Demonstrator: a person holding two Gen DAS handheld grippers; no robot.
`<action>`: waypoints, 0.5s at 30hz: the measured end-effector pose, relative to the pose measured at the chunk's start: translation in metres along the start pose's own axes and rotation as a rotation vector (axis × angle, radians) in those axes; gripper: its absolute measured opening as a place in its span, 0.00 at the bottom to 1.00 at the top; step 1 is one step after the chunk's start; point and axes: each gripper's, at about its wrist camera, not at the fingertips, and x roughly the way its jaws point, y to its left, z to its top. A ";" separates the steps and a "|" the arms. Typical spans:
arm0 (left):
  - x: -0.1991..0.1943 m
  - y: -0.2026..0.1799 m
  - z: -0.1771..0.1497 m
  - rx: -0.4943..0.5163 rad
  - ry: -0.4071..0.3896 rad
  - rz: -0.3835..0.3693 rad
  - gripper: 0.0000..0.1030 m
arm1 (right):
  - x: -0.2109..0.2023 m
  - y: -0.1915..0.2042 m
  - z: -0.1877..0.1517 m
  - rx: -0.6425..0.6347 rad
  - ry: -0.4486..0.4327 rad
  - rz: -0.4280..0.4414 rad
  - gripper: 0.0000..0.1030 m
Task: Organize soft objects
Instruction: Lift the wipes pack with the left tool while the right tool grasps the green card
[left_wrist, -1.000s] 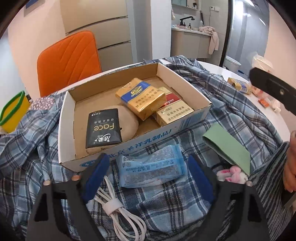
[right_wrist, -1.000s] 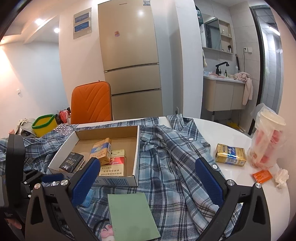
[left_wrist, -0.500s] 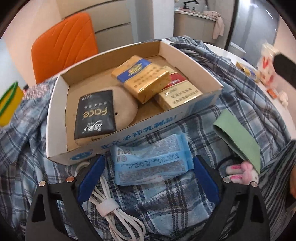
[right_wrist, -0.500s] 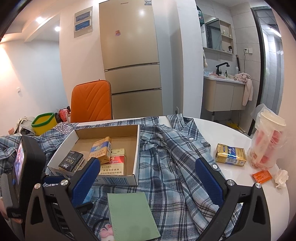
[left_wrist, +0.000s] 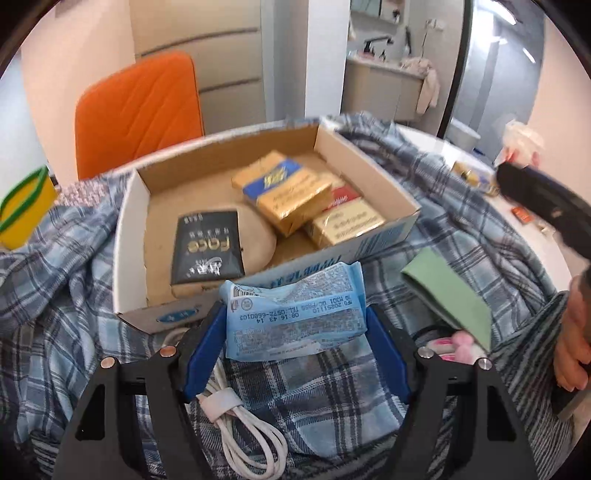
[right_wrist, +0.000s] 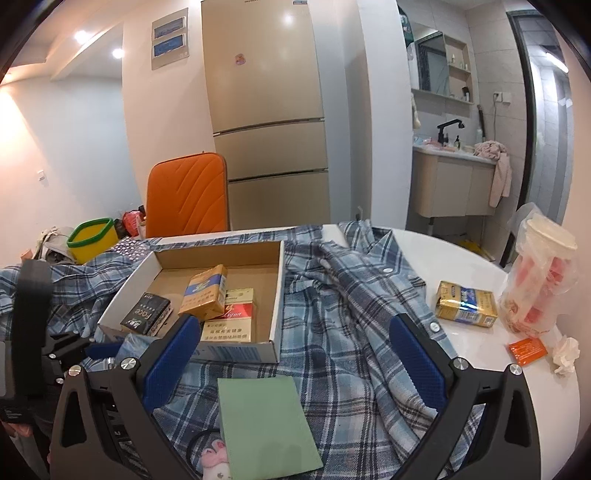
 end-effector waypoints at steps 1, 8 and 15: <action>-0.006 0.000 0.000 0.003 -0.029 -0.003 0.71 | 0.001 -0.001 -0.001 0.004 0.011 0.013 1.00; -0.055 0.001 -0.010 0.006 -0.290 -0.014 0.71 | 0.012 -0.007 -0.006 0.037 0.113 0.099 1.00; -0.068 0.006 -0.011 -0.002 -0.371 0.004 0.71 | 0.046 -0.003 -0.020 0.046 0.328 0.175 0.84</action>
